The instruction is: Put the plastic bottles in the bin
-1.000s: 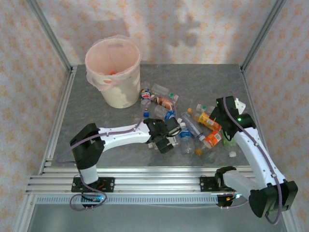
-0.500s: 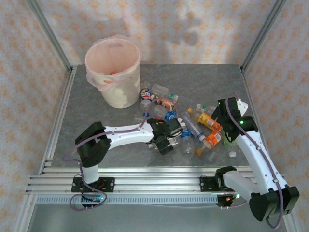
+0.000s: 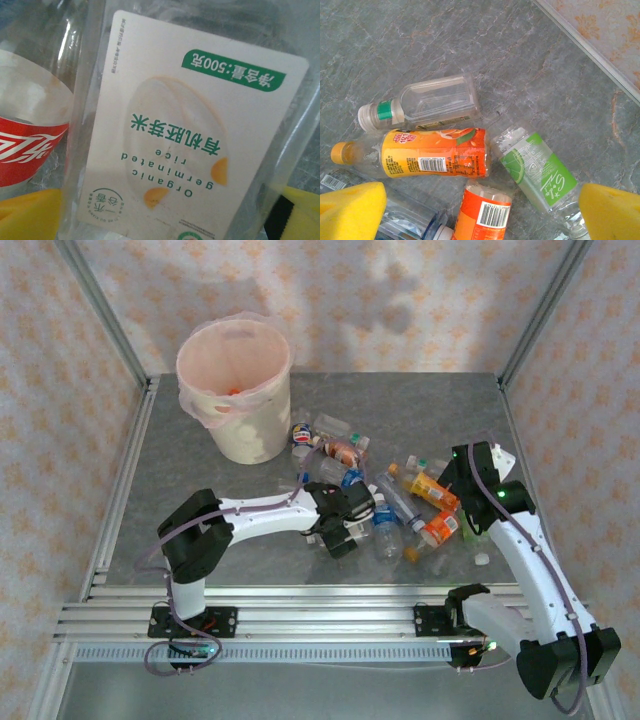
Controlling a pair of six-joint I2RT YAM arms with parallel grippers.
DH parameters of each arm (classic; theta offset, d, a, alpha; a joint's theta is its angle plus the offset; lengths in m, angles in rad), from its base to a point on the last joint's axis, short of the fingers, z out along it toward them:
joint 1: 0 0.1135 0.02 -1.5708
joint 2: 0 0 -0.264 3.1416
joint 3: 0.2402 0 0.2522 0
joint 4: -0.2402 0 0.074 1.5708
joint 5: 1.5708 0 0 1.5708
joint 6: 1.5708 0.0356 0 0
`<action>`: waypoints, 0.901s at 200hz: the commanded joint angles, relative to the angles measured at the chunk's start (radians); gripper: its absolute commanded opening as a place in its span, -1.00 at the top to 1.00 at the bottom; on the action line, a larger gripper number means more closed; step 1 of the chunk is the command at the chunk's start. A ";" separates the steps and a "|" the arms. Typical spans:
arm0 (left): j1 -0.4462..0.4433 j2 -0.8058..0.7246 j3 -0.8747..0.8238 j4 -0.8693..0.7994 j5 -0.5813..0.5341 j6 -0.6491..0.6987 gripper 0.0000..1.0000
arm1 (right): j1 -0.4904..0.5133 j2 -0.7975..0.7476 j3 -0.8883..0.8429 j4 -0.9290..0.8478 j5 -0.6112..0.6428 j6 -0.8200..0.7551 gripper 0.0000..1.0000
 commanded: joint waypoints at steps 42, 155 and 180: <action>0.007 0.046 -0.013 -0.021 -0.008 0.018 -1.00 | 0.006 -0.014 -0.001 -0.023 0.042 0.012 -0.98; 0.007 0.000 -0.040 -0.026 0.033 0.007 -0.57 | 0.006 -0.013 0.000 -0.023 0.041 0.015 -0.99; 0.005 -0.059 -0.043 -0.050 0.039 -0.001 -0.49 | 0.006 -0.016 -0.005 -0.024 0.042 0.020 -0.98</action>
